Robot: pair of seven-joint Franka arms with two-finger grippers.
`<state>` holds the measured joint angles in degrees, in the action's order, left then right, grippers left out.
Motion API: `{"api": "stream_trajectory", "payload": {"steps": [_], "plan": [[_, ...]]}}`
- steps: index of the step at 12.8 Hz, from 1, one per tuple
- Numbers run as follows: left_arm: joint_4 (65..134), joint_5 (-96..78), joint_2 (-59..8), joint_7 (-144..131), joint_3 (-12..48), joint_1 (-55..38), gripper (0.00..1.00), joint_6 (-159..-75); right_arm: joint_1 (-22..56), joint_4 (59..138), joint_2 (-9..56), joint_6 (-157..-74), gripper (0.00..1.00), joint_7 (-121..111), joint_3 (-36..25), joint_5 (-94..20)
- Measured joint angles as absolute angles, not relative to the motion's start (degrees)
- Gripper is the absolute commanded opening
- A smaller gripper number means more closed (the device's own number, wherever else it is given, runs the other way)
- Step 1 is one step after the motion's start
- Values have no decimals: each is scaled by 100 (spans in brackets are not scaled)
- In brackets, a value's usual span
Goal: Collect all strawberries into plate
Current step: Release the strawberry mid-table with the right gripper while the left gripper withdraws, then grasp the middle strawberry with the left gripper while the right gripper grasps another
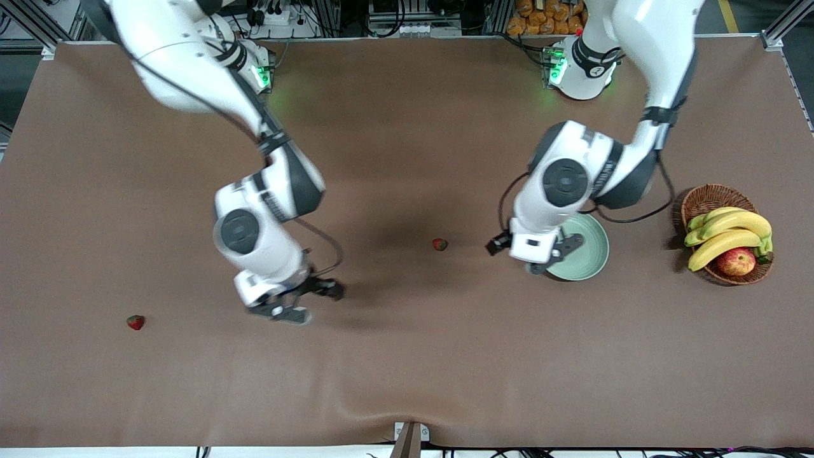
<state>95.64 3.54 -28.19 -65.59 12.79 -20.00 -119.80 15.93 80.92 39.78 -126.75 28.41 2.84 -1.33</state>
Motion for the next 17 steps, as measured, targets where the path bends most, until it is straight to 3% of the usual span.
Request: {"api": "stream_trajectory", "payload": {"steps": [4,10,11,12,14,15,17], "plan": [[8333,488,-4137,-7588,1227,-2843,100,-12059,448,8226,4059,-12681,100,971,-185,320],[8166,1020,-4887,-8413,1224,-2990,85,-12359,-564,8240,4402,-13232,100,-1450,-204,720],[8161,1024,-4961,-8521,1225,-3026,78,-12386,-636,8242,4452,-13307,100,-1720,-205,720],[8156,1024,-4995,-8632,1225,-3062,63,-12398,-710,8245,4504,-13398,100,-1865,-206,720],[8121,1024,-4998,-8807,1226,-3119,13,-12400,-842,8255,4652,-13481,100,-1958,-206,720],[8091,1024,-4996,-8827,1226,-3132,0,-12400,-905,8258,4742,-13511,100,-1963,-206,720],[8043,1024,-4989,-8834,1215,-3115,0,-12400,-1006,8258,4886,-13568,100,-1963,-207,716]]}}
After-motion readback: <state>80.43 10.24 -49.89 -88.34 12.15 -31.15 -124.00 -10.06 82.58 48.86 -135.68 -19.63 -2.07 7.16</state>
